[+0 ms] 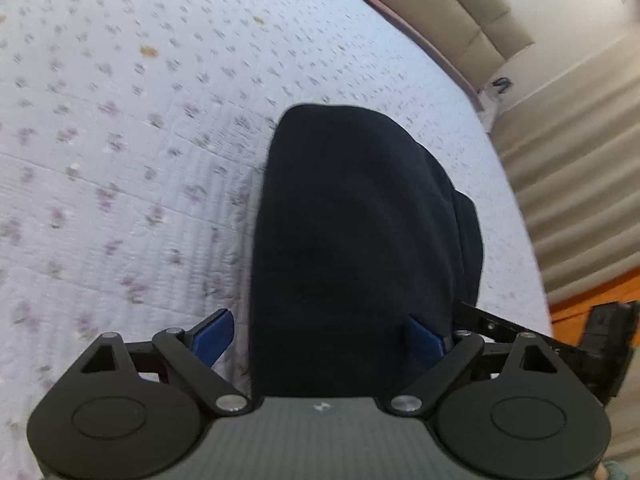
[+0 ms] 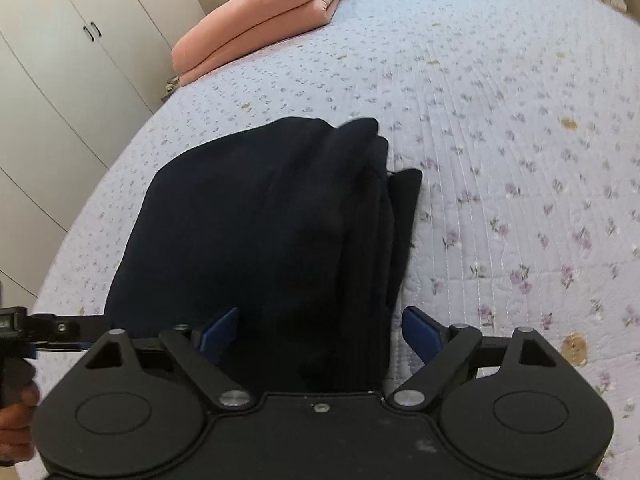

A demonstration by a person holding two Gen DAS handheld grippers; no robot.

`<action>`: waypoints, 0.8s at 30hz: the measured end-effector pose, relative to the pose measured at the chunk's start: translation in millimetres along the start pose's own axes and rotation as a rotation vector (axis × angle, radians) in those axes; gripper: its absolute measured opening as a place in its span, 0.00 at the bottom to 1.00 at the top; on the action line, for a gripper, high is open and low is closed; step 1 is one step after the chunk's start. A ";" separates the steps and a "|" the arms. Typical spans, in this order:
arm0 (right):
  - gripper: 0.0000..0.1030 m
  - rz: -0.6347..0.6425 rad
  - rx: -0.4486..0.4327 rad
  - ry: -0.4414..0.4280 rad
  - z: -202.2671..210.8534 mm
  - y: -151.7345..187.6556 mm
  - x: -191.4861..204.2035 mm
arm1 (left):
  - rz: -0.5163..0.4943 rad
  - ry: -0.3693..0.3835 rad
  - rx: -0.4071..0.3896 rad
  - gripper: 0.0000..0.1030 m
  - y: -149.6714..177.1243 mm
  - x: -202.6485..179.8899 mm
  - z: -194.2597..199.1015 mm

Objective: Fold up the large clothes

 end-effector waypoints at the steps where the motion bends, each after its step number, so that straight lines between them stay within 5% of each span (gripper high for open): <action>1: 1.00 -0.025 0.015 -0.024 -3.3 1.2 -3.0 | 0.018 0.025 0.005 0.90 -0.5 3.3 -5.2; 5: 0.97 -0.158 0.073 -0.148 -15.3 9.2 -11.4 | 0.114 0.123 0.032 0.90 1.6 17.1 -26.2; 8: 0.71 -0.251 0.083 -0.230 -11.8 9.5 -12.3 | 0.119 0.156 0.016 0.77 0.9 19.1 -29.7; 13: 0.48 -0.173 0.006 -0.184 16.1 6.5 6.1 | 0.067 0.229 -0.011 0.53 -2.3 9.6 -9.3; 18: 0.45 -0.134 -0.077 -0.155 77.0 12.2 46.7 | -0.014 0.318 -0.034 0.51 -0.5 -13.4 48.3; 24: 0.45 -0.103 -0.110 -0.138 154.4 63.6 125.5 | -0.038 0.348 -0.037 0.51 37.1 -15.0 151.0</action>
Point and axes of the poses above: each gripper's, at about its wrist camera, not at the fingertips, and z roughly against the way its jaws point, x to its left, y to its underside, the point moved 9 cm from there along -z, roughly the way its jaws point, and after that the axes turned 9 degrees about y, right-handed, at the moved point
